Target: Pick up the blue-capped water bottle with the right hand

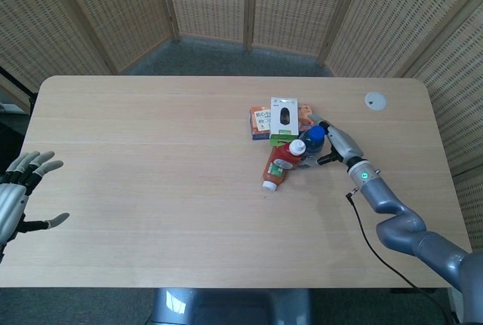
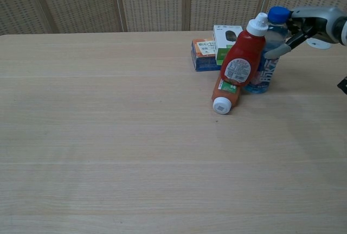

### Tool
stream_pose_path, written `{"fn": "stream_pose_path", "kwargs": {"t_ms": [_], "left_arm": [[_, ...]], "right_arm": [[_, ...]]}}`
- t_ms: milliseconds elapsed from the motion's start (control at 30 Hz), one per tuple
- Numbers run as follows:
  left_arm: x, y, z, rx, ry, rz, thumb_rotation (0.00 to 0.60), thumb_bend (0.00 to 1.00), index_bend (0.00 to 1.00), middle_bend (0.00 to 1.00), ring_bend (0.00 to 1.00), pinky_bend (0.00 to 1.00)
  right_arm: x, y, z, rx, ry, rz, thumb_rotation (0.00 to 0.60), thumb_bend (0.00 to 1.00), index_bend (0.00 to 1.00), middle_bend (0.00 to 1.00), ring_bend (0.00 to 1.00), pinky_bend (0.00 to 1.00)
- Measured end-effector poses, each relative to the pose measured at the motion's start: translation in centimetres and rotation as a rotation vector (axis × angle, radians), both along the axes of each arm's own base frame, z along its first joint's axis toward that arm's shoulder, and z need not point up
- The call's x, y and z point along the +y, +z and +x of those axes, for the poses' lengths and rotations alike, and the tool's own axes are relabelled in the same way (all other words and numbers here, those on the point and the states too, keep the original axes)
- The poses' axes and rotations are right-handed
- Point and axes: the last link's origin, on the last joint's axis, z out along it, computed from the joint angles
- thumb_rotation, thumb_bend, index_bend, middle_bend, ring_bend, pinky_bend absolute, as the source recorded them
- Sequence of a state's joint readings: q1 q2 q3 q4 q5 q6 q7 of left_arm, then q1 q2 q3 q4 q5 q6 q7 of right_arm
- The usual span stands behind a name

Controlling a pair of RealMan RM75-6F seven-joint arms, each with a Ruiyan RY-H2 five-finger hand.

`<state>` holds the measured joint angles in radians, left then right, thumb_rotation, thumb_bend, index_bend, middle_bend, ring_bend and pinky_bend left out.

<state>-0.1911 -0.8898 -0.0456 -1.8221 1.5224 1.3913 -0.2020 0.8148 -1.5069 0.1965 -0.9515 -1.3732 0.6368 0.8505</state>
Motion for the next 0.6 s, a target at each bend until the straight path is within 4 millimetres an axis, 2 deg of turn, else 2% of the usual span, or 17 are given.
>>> {"fn": "stream_pose_path", "kwargs": {"t_ms": [67,167,267,333,400,533,600], "left_arm": [[-0.03,0.01,-0.03,0.000,0.000,0.000,0.600,0.00,0.19,0.11,0.00,0.00],[-0.05,0.03,-0.05,-0.001,-0.001,0.000,0.600,0.00,0.19,0.10,0.00,0.00],[-0.09,0.04,-0.13,-0.004,0.002,0.002,0.600,0.00,0.19,0.10,0.00,0.00],[-0.12,0.02,-0.20,-0.006,0.004,0.002,0.600,0.00,0.19,0.10,0.00,0.00],[-0.14,-0.01,-0.26,-0.007,0.006,0.001,0.600,0.00,0.19,0.10,0.00,0.00],[-0.19,0.03,-0.37,-0.008,0.009,0.003,0.600,0.00,0.19,0.10,0.00,0.00],[-0.19,0.03,-0.41,-0.009,0.010,0.003,0.600,0.00,0.19,0.10,0.00,0.00]], "right_arm": [[0.00,-0.20,0.22,-0.004,0.000,0.011,0.587,0.03,0.00,0.06,0.02,0.00],[-0.01,-0.48,0.50,0.001,0.009,0.020,0.596,0.03,0.00,0.15,0.13,0.01],[0.02,-0.58,0.72,-0.012,0.010,0.024,0.600,0.03,0.00,0.23,0.23,0.09],[-0.01,-0.57,0.83,-0.018,0.012,0.026,0.600,0.03,0.02,0.27,0.26,0.11],[-0.09,-0.51,0.76,-0.010,0.013,0.024,0.600,0.03,0.05,0.31,0.30,0.13],[-0.12,-0.33,0.50,-0.011,0.009,0.015,0.600,0.03,0.15,0.44,0.43,0.23],[-0.09,-0.09,0.21,-0.011,0.004,0.007,0.600,0.03,0.18,0.47,0.46,0.24]]}}
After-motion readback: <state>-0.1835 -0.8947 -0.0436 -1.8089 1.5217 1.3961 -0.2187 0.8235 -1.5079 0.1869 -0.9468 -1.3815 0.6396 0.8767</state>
